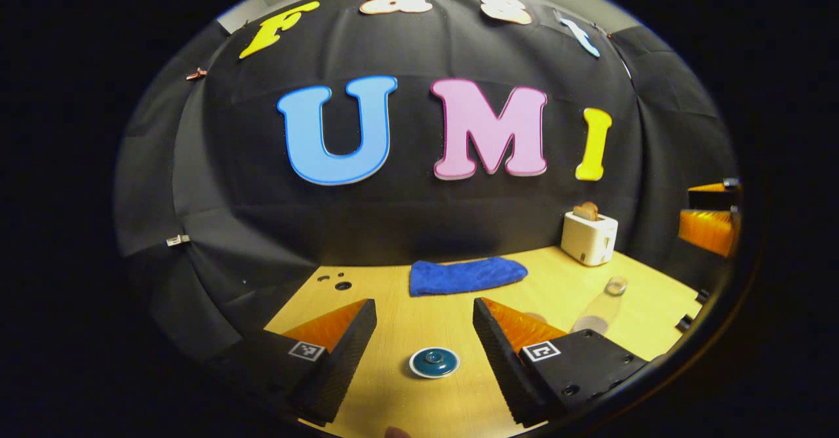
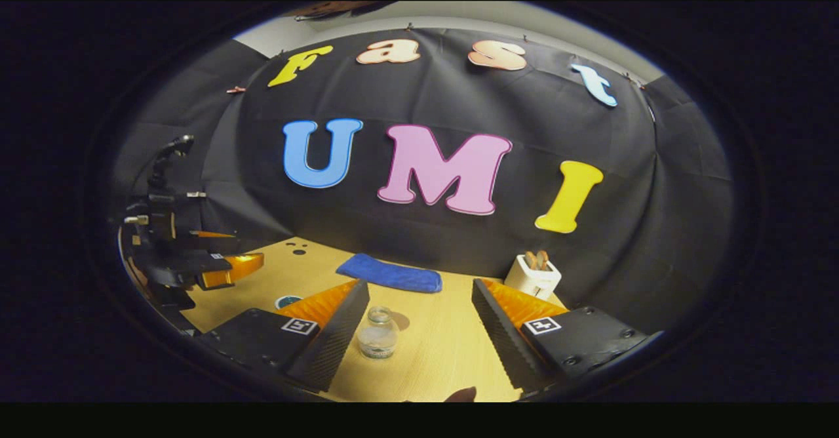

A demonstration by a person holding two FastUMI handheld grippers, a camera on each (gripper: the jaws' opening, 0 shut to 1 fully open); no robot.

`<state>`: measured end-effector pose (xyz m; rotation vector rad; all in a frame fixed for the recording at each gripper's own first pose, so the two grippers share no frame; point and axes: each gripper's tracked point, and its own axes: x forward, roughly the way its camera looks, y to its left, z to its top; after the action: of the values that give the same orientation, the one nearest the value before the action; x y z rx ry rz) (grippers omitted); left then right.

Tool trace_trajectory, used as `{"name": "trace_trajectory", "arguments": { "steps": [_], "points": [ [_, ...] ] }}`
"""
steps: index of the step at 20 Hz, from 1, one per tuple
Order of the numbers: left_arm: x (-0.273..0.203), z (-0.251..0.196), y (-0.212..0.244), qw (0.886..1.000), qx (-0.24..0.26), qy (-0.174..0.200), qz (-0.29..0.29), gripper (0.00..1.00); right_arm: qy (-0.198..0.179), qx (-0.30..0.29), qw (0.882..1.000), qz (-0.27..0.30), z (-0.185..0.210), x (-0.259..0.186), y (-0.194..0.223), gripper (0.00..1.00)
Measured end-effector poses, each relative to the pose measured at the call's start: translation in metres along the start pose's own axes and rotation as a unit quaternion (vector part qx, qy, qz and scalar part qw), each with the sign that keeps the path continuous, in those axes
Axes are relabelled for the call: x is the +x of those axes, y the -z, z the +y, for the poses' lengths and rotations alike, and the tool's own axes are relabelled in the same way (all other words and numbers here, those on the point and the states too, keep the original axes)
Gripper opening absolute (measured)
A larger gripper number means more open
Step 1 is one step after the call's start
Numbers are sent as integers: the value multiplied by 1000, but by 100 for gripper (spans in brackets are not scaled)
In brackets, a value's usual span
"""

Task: Open the teacup lid with one hand, grasp the water bottle and pour water into the teacup with the other hand; after pouring, place the water bottle on the coaster and then close the teacup lid.

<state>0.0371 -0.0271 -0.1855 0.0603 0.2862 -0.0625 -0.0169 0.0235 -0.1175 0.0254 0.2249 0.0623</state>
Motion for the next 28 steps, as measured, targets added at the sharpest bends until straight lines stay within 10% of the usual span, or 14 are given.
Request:
{"name": "trace_trajectory", "arguments": {
  "steps": [7, 12, 28],
  "points": [
    [64, -13, 93, 999, 8, -2, 31, 96, 11, -4, 999, 32, 0, 18, 64, 98],
    [88, -19, 128, 999, 8, 4, 47, 64, 14, -2, 998, 55, 6, 19, 91, 98],
    [102, -23, 135, 999, 7, 22, 46, 29, -2, 12, 997, 79, 21, 33, 124, 98]
  ]
}}
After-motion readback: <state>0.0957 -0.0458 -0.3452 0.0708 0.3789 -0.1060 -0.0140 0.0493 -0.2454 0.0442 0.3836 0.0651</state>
